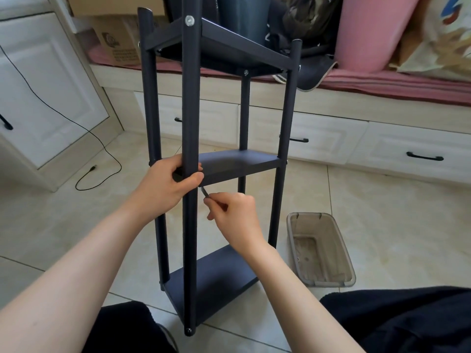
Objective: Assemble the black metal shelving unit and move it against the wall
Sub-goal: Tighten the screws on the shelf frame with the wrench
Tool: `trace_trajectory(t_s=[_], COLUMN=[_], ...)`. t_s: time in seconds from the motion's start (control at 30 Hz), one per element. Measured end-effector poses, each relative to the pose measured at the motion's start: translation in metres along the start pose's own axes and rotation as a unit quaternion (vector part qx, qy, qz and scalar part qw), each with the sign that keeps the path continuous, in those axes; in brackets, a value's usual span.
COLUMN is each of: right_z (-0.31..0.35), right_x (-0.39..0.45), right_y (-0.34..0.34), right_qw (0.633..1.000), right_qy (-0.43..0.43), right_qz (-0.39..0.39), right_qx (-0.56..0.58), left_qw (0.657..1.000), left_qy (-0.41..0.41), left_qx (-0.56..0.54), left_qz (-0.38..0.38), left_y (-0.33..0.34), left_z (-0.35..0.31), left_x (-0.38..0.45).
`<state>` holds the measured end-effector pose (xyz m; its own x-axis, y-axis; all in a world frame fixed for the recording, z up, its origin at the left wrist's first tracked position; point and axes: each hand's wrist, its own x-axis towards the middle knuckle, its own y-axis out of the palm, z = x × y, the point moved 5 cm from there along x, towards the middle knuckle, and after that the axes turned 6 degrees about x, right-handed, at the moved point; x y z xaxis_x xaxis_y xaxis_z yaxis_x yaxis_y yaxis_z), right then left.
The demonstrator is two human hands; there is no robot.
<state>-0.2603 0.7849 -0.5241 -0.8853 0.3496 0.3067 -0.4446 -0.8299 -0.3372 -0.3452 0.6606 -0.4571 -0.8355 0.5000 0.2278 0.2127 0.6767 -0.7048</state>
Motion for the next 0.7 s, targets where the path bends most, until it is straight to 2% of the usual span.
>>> trace_trajectory(t_s=[0.1, 0.27, 0.7], right_z=[0.004, 0.008, -0.010], right_x=[0.002, -0.001, -0.002], right_y=[0.000, 0.003, 0.023], right_qw=[1.000, 0.992, 0.976], right_qy=[-0.014, -0.096, -0.141], right_qz=[-0.018, -0.083, -0.163], right_qx=[0.008, -0.019, 0.017], left_qw=[1.000, 1.000, 1.000], left_qy=[0.000, 0.000, 0.007], left_qx=[-0.005, -0.002, 0.002], left_qz=[-0.002, -0.005, -0.006], left_y=[-0.001, -0.002, -0.002], left_z=[0.003, 0.004, -0.002], left_x=[0.000, 0.001, -0.001])
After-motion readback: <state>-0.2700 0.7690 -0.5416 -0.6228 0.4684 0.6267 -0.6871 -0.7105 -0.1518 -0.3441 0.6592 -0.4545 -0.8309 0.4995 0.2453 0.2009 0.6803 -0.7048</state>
